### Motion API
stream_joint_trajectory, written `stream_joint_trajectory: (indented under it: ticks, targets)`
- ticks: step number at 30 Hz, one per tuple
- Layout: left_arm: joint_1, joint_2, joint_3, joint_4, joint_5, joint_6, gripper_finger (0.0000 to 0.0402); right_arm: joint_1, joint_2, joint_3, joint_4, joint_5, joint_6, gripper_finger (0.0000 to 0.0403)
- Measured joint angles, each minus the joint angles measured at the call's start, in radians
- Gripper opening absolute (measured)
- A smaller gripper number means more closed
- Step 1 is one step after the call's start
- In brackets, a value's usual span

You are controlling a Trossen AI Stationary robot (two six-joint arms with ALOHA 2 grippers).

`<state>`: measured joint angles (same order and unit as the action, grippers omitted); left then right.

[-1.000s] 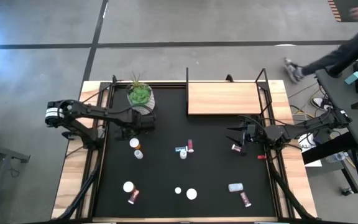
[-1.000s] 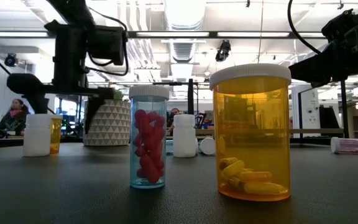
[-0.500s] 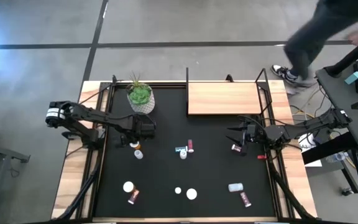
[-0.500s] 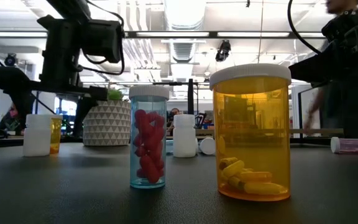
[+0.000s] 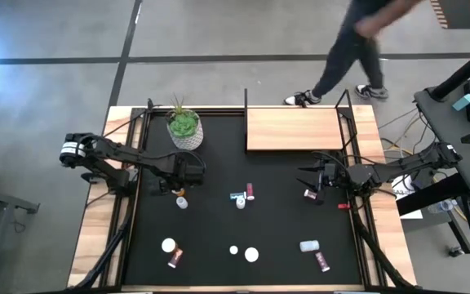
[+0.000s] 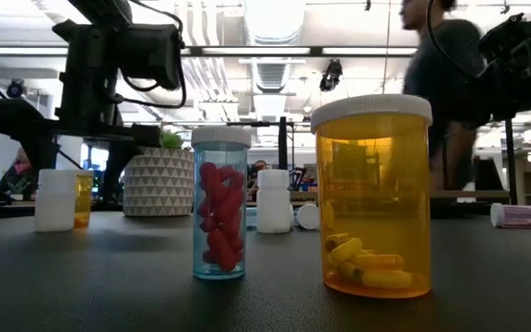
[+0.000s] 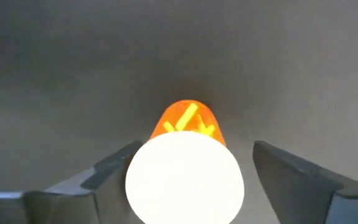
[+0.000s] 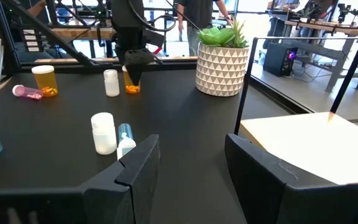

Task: Pick and place medicine bottles onto shelf by color
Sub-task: Move the top orange pill bottle to the center of the table

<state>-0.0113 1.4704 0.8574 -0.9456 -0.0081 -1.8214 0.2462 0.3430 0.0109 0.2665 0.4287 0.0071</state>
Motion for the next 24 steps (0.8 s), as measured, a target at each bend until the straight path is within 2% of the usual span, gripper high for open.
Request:
stream_joint_trajectory:
  ticks: [9,14,24]
  targets:
    - [-0.008,0.000,0.000,0.002,-0.001,0.006,0.0211,0.000,0.000,0.000,0.000,0.000,0.000,0.0176]
    - [-0.012,0.000,0.000,0.009,-0.002,0.061,0.0181,0.000,0.000,0.000,0.000,0.000,0.000,0.0176]
    - [-0.012,0.014,0.029,0.115,-0.030,0.194,0.0176,0.000,0.000,0.000,0.000,0.000,0.000,0.0176]
